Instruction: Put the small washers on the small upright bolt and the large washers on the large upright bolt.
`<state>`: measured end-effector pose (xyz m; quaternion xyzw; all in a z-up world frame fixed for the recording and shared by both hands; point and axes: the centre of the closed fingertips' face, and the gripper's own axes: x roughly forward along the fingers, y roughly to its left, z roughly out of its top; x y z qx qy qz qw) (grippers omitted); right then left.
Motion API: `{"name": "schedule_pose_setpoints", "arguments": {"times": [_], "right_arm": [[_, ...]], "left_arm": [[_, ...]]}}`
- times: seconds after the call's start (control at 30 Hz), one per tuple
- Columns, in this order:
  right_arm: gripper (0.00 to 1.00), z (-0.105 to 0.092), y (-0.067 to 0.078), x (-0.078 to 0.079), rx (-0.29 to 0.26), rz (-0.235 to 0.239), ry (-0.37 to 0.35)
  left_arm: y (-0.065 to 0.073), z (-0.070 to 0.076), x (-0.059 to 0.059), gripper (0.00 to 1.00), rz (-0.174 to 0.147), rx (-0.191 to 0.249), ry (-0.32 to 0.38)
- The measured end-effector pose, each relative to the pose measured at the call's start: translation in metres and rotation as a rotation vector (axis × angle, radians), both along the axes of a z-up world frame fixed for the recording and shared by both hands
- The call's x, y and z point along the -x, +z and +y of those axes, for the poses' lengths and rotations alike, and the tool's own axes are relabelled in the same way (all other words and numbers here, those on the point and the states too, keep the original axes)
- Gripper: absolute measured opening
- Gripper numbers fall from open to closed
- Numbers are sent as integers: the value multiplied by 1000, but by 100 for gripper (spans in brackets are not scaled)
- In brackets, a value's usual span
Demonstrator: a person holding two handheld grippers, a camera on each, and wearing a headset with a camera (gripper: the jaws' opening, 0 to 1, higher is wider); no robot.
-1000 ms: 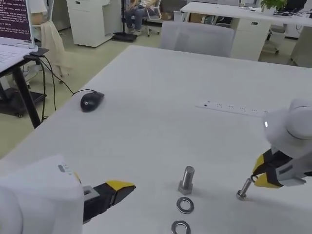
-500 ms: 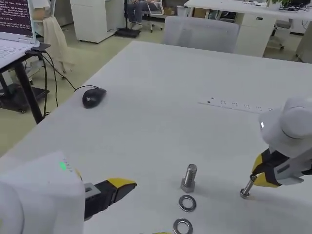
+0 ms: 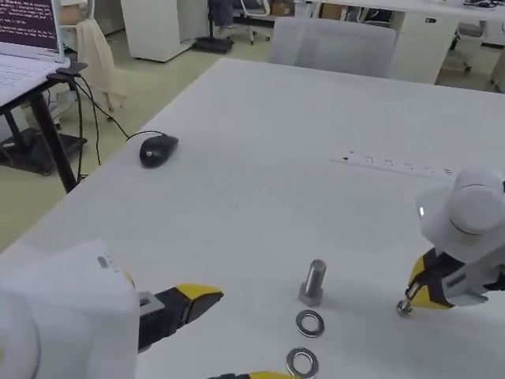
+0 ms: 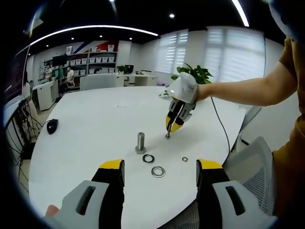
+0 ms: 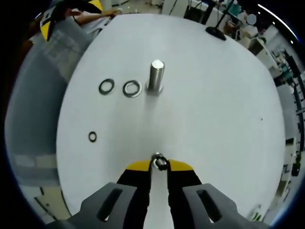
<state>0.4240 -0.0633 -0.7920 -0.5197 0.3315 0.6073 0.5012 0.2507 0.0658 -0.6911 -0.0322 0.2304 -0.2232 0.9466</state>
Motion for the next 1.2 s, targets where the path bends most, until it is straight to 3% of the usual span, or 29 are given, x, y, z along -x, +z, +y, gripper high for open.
{"name": "schedule_pose_setpoints", "arguments": {"times": [0.57,0.97,1.2], "right_arm": [[13,-2,-23,-7,10,28,7],[16,-9,-11,-8,-23,9,-23],[16,-20,0,4,-43,3,-56]], "left_arm": [[-5,2,-4,59,19,7,12],[-2,4,-2,59,10,-1,13],[4,0,1,59,-7,-12,-3]]}}
